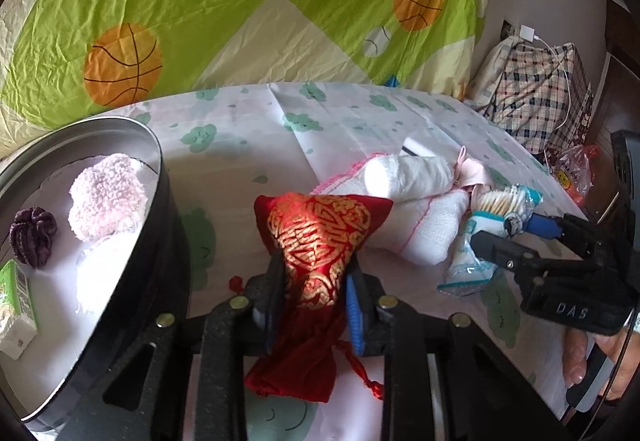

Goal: Organize soft objects
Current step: 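Grasp the red drawstring pouch with the left tool while the right tool grasps the cotton swab pack, then lift the red pouch and swab pack and carry both toward the tin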

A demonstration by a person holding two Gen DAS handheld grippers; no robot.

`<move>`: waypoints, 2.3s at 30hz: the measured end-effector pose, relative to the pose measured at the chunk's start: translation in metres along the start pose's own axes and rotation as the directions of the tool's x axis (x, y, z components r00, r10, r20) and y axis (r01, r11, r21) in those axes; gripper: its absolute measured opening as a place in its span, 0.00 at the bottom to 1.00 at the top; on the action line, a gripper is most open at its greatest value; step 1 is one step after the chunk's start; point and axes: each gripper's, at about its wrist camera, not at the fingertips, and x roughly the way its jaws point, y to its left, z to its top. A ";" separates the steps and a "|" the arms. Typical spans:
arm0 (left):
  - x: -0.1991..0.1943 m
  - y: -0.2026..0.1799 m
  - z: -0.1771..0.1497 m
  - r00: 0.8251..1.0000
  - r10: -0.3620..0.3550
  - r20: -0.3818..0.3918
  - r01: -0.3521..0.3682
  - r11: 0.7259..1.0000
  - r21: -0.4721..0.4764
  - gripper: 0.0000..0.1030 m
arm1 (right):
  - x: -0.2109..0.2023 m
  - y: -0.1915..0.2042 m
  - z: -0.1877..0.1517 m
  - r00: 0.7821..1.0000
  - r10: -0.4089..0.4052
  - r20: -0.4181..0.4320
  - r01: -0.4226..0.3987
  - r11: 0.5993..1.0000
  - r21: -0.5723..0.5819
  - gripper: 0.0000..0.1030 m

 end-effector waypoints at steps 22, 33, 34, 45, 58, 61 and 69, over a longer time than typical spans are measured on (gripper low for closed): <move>-0.014 0.002 -0.001 0.997 0.014 0.082 -0.013 1.000 -0.012 0.25 | 0.004 -0.012 -0.010 0.999 0.022 -0.036 -0.006 0.922 0.387 0.84; -0.016 0.006 -0.002 0.996 -0.014 0.086 0.017 0.999 -0.035 0.25 | 0.009 0.011 -0.002 0.999 -0.024 -0.024 0.029 0.969 0.247 0.64; -0.017 0.005 -0.002 0.996 -0.015 0.091 0.018 0.999 -0.034 0.25 | 0.006 0.013 -0.002 1.000 -0.030 -0.011 0.031 0.971 0.238 0.63; -0.029 0.004 -0.004 0.987 -0.019 0.161 0.023 0.999 -0.023 0.25 | -0.025 0.032 0.000 0.984 -0.096 0.149 0.071 0.983 0.167 0.62; -0.056 0.011 -0.013 0.951 0.025 0.309 -0.004 0.998 -0.067 0.25 | -0.055 0.039 -0.006 0.940 -0.074 0.333 0.020 0.987 0.162 0.62; -0.062 0.007 -0.014 0.938 0.047 0.344 -0.030 0.998 -0.055 0.25 | -0.064 0.046 -0.009 0.916 -0.075 0.395 0.017 0.989 0.149 0.62; -0.075 0.000 -0.018 0.907 0.082 0.412 -0.078 0.997 -0.027 0.25 | -0.077 0.055 -0.011 0.875 -0.073 0.479 0.010 0.991 0.132 0.62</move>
